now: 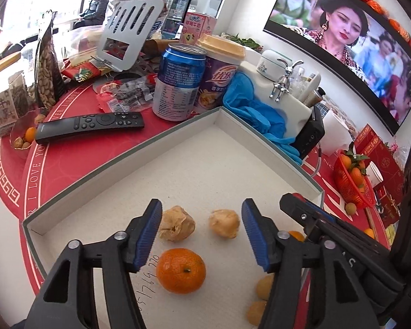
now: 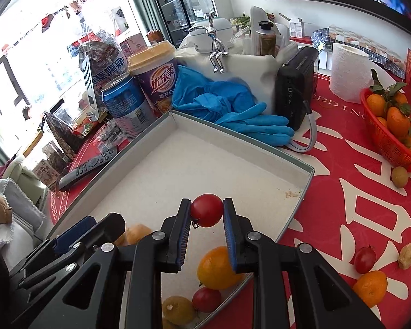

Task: Organize fruits
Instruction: 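Carry the husked fruit and red tomato over the white tray and open both tools, then grasp an orange on the tablecloth with the left tool, then grasp a papery husked fruit with the right tool while the left lifts the orange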

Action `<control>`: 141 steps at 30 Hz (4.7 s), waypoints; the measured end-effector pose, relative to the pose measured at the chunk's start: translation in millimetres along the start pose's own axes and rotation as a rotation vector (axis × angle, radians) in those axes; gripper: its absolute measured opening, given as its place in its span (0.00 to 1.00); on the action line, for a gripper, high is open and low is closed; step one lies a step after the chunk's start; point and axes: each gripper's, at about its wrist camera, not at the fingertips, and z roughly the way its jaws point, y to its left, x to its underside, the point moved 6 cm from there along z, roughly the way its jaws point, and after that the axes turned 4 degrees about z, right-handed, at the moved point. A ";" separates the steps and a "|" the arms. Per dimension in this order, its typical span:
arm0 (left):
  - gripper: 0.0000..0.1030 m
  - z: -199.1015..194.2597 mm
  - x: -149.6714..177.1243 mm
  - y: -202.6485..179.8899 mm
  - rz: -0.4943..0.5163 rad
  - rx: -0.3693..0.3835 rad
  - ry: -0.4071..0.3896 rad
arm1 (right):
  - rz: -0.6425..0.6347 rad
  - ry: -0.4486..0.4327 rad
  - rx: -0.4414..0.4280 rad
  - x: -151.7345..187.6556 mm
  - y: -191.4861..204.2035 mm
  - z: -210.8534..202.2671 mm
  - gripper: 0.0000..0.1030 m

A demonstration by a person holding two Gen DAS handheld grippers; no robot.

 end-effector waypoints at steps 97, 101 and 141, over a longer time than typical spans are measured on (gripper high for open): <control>0.37 2.0 80.2 -178.3 0.567 0.236 0.062 | 0.246 -0.116 0.307 72.3 -198.7 -128.0 0.24; 0.37 1.2 77.3 -178.3 0.567 0.219 0.038 | 0.236 -0.120 0.298 68.7 -194.2 -127.5 0.24; 0.37 -8.2 66.5 -168.8 0.557 0.199 -0.008 | 0.199 -0.095 0.276 68.2 -177.7 -111.0 0.24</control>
